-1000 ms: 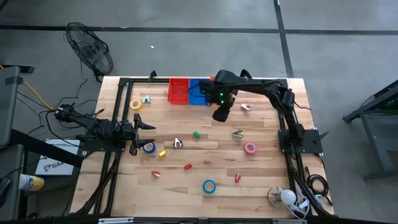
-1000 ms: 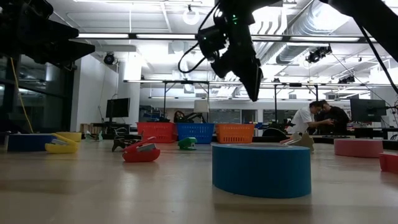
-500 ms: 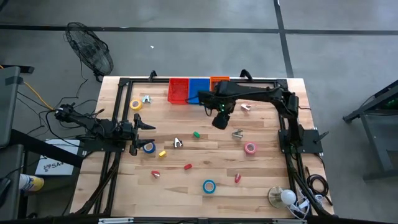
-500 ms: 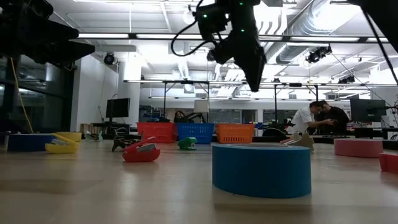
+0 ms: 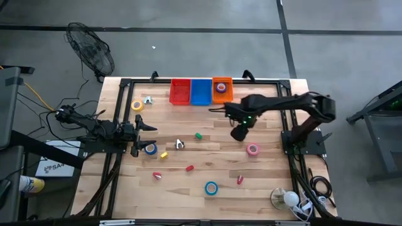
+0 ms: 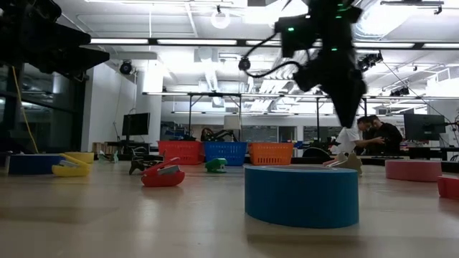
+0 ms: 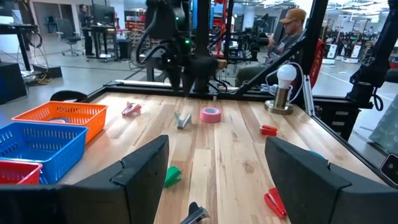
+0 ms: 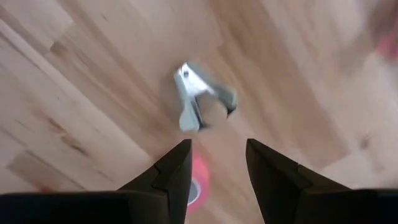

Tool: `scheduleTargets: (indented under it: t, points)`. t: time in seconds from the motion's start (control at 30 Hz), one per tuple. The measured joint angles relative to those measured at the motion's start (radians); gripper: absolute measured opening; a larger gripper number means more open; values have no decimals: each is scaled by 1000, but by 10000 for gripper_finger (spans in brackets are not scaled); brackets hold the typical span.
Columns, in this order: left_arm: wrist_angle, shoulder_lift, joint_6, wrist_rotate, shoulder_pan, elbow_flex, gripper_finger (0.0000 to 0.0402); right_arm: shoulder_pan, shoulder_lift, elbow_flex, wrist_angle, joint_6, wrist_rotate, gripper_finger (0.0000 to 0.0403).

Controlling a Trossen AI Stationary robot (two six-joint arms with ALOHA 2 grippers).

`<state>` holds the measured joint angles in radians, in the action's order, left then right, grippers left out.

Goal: Pick and place Stapler, Stapler remover, tape
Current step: Put the pink tape into the orange bin

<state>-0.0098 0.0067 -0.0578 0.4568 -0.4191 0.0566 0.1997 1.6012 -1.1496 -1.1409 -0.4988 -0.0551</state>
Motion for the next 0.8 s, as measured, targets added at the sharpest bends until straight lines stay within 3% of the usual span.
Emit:
scheduleTargets:
  t: [0.3, 0.57, 0.8]
  points:
    - [0, 0, 0, 0, 0, 0, 262, -37, -167, 233, 107, -396, -118, 142]
    - [-1, 0, 0, 0, 0, 0, 262, -153, -178, 341, 224, -571, -188, 142]
    - [0, 0, 0, 0, 0, 0, 262, -242, -178, 349, 319, -660, -130, 142]
